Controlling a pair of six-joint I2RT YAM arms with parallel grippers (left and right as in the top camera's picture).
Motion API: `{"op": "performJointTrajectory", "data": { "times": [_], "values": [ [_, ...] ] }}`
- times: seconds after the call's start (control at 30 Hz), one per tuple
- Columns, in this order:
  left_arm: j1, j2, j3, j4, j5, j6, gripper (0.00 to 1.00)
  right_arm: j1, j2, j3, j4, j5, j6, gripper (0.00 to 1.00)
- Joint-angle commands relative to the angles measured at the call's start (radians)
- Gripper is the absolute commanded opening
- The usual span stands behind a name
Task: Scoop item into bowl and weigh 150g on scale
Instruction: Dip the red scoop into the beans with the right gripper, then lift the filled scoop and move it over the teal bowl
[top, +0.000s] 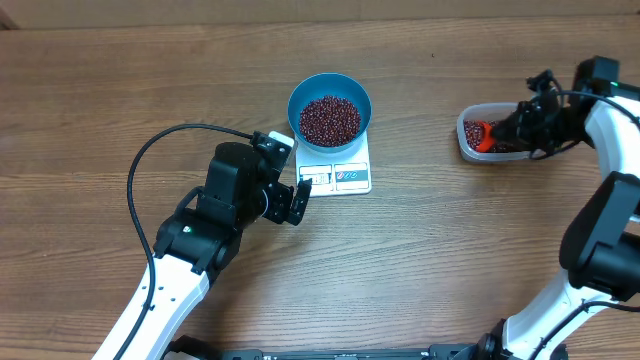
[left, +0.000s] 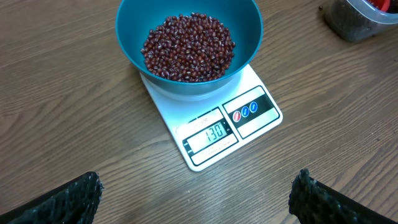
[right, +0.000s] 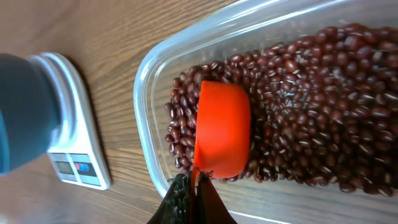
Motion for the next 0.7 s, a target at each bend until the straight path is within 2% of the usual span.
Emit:
{"op": "performJointTrajectory", "data": {
  "times": [0.0, 0.3, 0.67],
  "values": [
    [0.003, 0.008, -0.004, 0.000, 0.006, -0.010, 1.00, -0.038, 0.008, -0.006, 0.001, -0.107, 0.003, 0.04],
    [0.003, 0.008, -0.004, 0.000, 0.006, -0.010, 1.00, -0.141, 0.008, -0.006, -0.006, -0.216, -0.016, 0.04],
    [0.003, 0.008, -0.004, 0.000, 0.006, -0.010, 0.99, -0.258, 0.008, -0.006, -0.089, -0.452, -0.165, 0.04]
  ]
}}
